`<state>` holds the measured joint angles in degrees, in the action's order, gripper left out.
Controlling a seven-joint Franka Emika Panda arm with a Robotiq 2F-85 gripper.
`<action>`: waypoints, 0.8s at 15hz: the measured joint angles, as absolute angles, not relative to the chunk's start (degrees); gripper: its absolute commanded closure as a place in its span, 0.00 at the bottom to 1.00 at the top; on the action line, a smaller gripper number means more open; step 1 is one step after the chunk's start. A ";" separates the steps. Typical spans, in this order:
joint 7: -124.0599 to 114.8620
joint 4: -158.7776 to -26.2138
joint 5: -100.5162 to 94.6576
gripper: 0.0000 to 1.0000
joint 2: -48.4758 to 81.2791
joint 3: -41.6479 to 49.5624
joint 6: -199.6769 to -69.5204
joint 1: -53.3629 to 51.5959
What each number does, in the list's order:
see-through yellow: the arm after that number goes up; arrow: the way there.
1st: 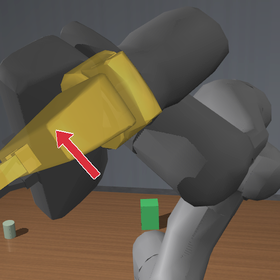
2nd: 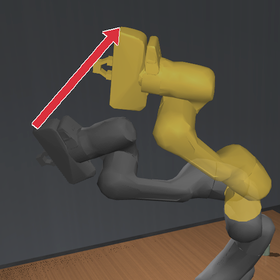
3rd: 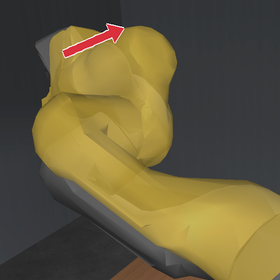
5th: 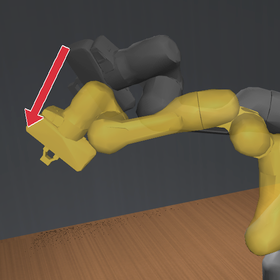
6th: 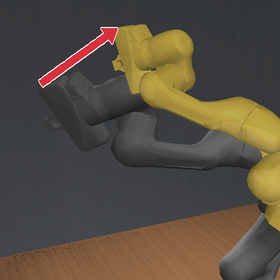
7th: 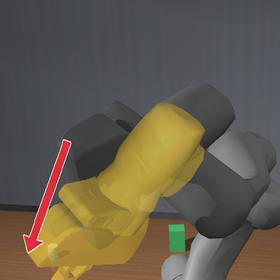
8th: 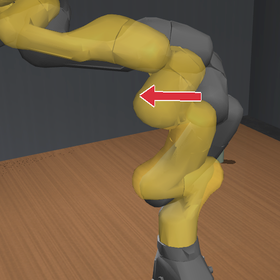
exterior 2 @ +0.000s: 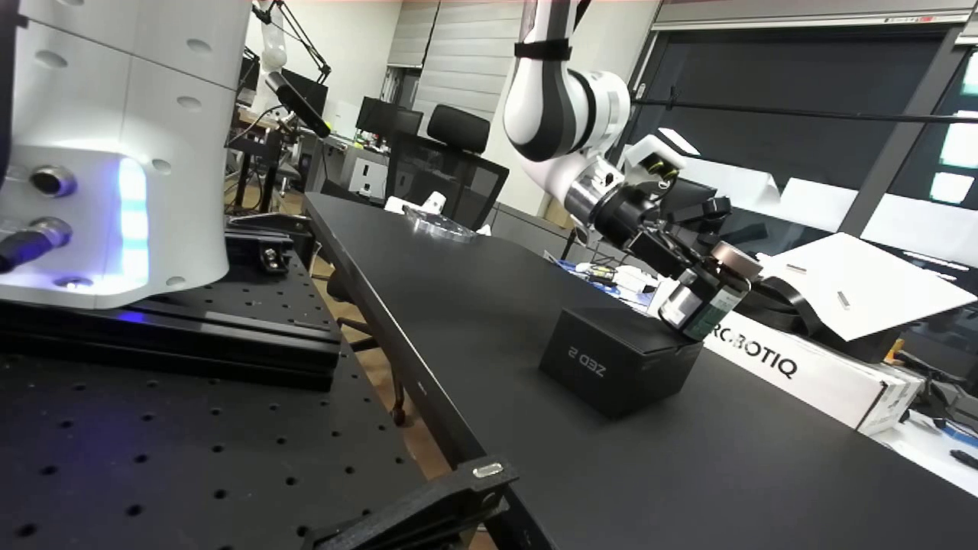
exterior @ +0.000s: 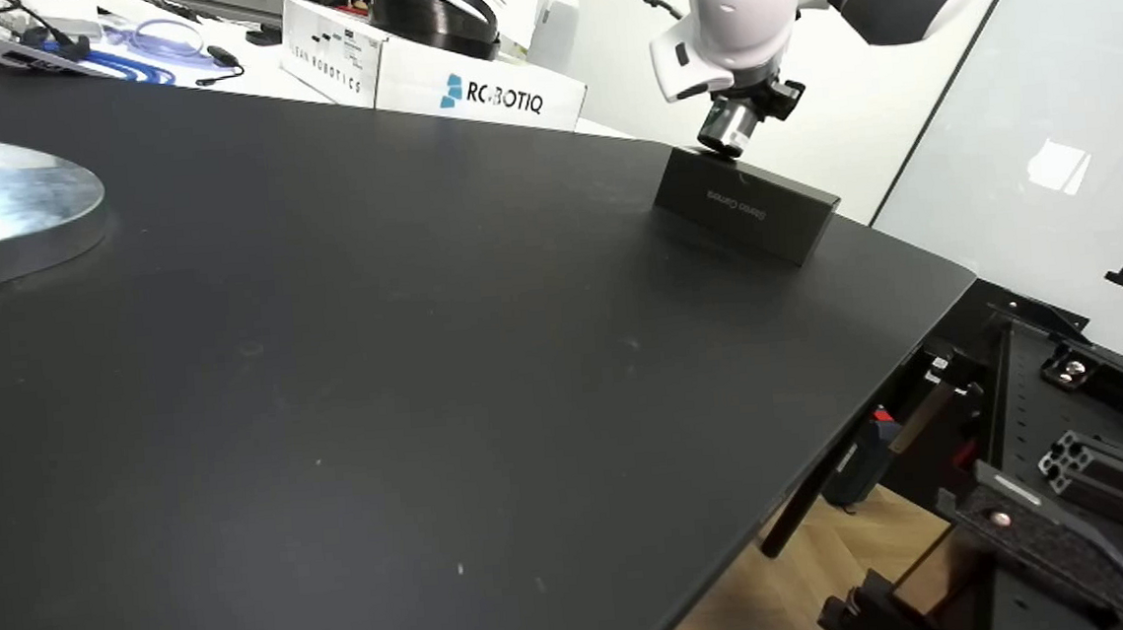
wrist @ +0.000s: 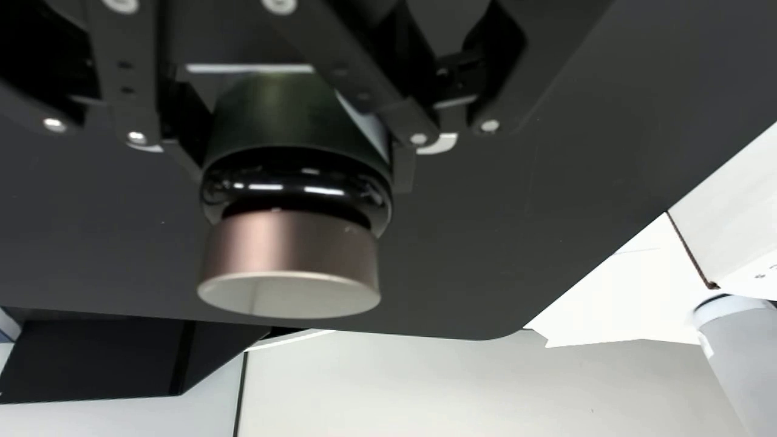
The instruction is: Put the bottle on the box
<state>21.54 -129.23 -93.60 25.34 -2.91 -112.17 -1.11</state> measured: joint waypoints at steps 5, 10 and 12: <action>21.52 -129.22 -93.70 0.56 25.75 -3.83 -110.73 -2.95; 21.46 -129.15 -94.70 0.56 26.65 -4.14 -108.92 -3.77; 21.46 -129.08 -94.73 0.08 26.87 -4.24 -108.43 -3.90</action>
